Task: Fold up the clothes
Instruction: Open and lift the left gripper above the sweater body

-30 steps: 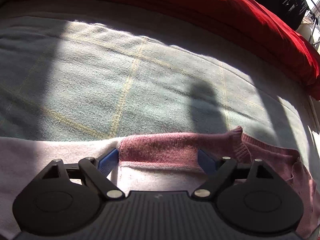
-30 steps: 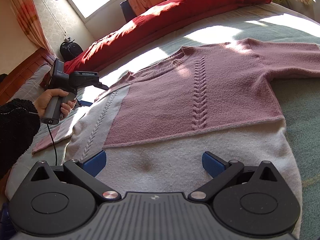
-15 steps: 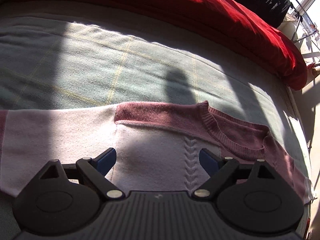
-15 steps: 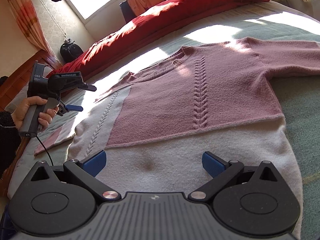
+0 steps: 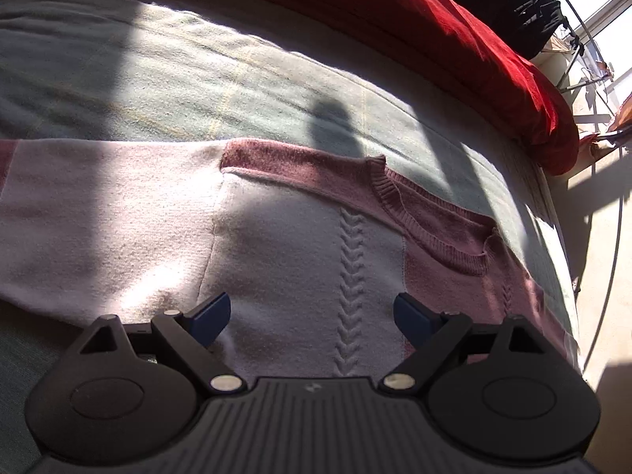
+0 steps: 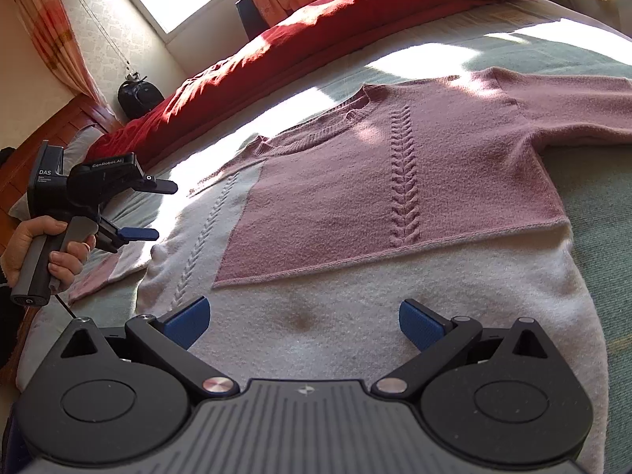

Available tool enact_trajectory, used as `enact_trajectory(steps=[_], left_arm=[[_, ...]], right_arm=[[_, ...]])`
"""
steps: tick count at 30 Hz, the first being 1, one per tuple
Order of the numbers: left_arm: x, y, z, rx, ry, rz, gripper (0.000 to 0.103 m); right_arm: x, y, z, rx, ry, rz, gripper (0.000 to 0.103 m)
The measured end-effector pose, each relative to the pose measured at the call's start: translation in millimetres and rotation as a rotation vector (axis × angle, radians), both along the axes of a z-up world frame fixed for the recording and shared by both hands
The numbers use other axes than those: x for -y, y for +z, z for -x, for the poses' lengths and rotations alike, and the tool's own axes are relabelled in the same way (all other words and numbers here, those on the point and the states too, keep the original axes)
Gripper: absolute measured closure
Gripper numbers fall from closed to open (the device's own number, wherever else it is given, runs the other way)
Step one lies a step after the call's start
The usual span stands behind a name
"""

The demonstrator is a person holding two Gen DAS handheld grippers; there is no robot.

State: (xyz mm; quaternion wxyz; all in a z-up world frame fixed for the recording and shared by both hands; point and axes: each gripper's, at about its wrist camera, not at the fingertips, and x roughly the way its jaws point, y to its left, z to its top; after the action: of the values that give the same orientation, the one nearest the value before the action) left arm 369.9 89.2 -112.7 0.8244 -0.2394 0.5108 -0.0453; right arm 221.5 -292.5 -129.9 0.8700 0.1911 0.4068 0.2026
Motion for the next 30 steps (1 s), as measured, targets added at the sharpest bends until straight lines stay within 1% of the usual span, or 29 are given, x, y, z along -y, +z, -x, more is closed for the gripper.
enact_trajectory(steps=[2, 5, 7, 10, 12, 15, 17, 18, 21, 22, 24, 26, 28, 30], left_arm=[[7.3, -6.9, 1.4, -0.016, -0.027, -0.008, 0.014], [12.9, -23.0, 3.4, -0.062, -0.042, -0.022, 0.014], [14.6, -19.4, 7.9, -0.05, -0.031, -0.021, 0.014], [19.2, -9.8, 19.2, -0.043, -0.055, 0.036, 0.014], [26.3, -6.1, 28.6, -0.038, -0.091, 0.028, 0.014], [29.8, -10.1, 36.7, -0.034, -0.104, -0.043, 0.014], [21.3, -15.1, 37.5, -0.027, -0.061, -0.121, 0.015], [14.2, -15.9, 38.2, -0.02, -0.033, -0.145, 0.016], [-1.4, -11.2, 42.8, -0.028, 0.018, -0.071, 0.016], [-2.7, -6.1, 47.7, -0.011, 0.025, -0.043, 0.016], [1.6, 4.4, 56.8, 0.026, 0.008, -0.027, 0.015], [9.0, 7.2, 62.2, 0.03, -0.032, 0.017, 0.014], [16.5, 0.0, 64.3, -0.001, -0.05, 0.049, 0.014], [21.6, -11.7, 63.2, -0.029, -0.057, 0.027, 0.014]], right_arm=[[-1.3, -0.7, 0.0, -0.002, 0.005, 0.003, 0.0], [-1.2, -0.7, 0.3, -0.003, 0.006, 0.005, 0.0], [-0.2, 0.5, 0.1, -0.002, 0.003, 0.003, 0.0], [1.1, 1.0, 0.5, 0.001, -0.002, -0.003, 0.0], [0.9, -0.4, -0.1, -0.005, 0.0, -0.004, 0.0], [0.3, -1.0, -0.3, -0.005, 0.004, 0.002, 0.0], [0.9, -0.4, -0.1, -0.006, 0.002, -0.001, 0.0], [1.2, -0.1, 0.0, -0.006, 0.001, -0.002, 0.0], [1.9, 1.4, 0.9, 0.0, 0.0, -0.002, 0.0], [2.0, 1.7, 0.8, 0.003, -0.001, -0.002, 0.0], [1.3, 0.0, 0.1, -0.004, -0.001, -0.002, 0.0], [0.0, -1.2, 0.0, -0.008, 0.001, 0.001, 0.0], [-1.7, -1.8, 0.6, -0.008, 0.004, 0.009, 0.0], [-1.0, -1.2, 0.7, -0.008, 0.003, 0.009, 0.0]])
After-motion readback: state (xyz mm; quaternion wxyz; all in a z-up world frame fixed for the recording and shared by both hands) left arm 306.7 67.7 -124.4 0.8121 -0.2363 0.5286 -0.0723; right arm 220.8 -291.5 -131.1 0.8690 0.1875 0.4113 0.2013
